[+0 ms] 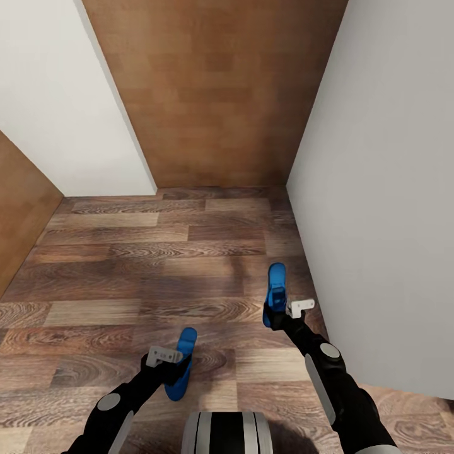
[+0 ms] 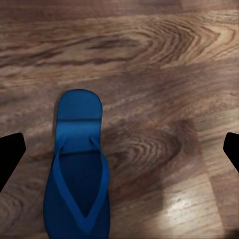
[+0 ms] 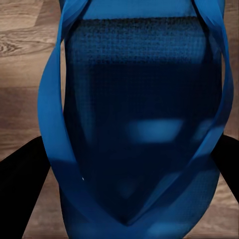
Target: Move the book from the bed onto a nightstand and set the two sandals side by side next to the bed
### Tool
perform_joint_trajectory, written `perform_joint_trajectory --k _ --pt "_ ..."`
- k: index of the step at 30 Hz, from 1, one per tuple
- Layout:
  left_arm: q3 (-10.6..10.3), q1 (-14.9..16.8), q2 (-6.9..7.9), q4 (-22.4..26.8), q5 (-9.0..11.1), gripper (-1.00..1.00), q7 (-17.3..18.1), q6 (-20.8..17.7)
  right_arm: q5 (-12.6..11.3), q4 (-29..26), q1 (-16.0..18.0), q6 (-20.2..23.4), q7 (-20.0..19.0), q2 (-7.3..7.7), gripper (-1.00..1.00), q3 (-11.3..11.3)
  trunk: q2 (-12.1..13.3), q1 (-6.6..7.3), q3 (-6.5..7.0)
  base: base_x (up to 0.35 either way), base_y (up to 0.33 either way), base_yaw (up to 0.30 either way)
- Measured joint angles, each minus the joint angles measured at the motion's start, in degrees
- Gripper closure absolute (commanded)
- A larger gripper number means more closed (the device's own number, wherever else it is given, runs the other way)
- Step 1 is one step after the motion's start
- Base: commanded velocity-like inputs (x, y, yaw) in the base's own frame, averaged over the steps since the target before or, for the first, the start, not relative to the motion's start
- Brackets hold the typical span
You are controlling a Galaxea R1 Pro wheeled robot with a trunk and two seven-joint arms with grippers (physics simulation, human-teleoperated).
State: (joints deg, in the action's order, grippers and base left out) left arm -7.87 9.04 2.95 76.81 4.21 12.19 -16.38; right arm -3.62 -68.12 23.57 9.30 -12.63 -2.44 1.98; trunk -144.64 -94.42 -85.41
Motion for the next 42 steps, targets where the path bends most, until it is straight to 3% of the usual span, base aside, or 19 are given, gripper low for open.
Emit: perform_joint_trajectory --k 4,16,26,38,42 --pt "-0.04 0.00 -0.01 -0.02 0.00 -1.00 0.00 0.00 0.00 0.04 -0.01 0.00 0.06 -0.04 1.00 0.01 -0.05 -0.10 -0.89 0.000 0.000 0.000" --pt "-0.14 0.00 -0.01 0.02 0.07 -1.00 0.09 -0.01 -0.02 0.17 0.01 0.00 0.09 -0.09 1.00 0.01 -0.06 -0.10 -0.89 0.000 0.000 0.000" --pt "-1.44 0.00 0.00 -0.07 0.08 -1.00 0.09 -0.01 -0.02 0.17 0.00 0.00 0.09 -0.09 1.00 0.01 -0.06 -0.10 -0.89 0.000 0.000 0.000" --pt "-1.83 0.00 -0.42 -0.07 0.08 -1.00 0.09 -0.01 0.00 0.18 0.00 0.00 0.09 -0.09 1.00 0.01 -0.22 -0.41 -3.55 0.000 0.000 0.000" --pt "-1.84 0.00 -0.44 -0.07 0.08 -1.00 0.09 -0.01 -0.02 0.17 0.01 0.00 0.09 -0.09 1.00 0.01 -0.22 -0.41 -3.55 0.000 0.000 0.000"
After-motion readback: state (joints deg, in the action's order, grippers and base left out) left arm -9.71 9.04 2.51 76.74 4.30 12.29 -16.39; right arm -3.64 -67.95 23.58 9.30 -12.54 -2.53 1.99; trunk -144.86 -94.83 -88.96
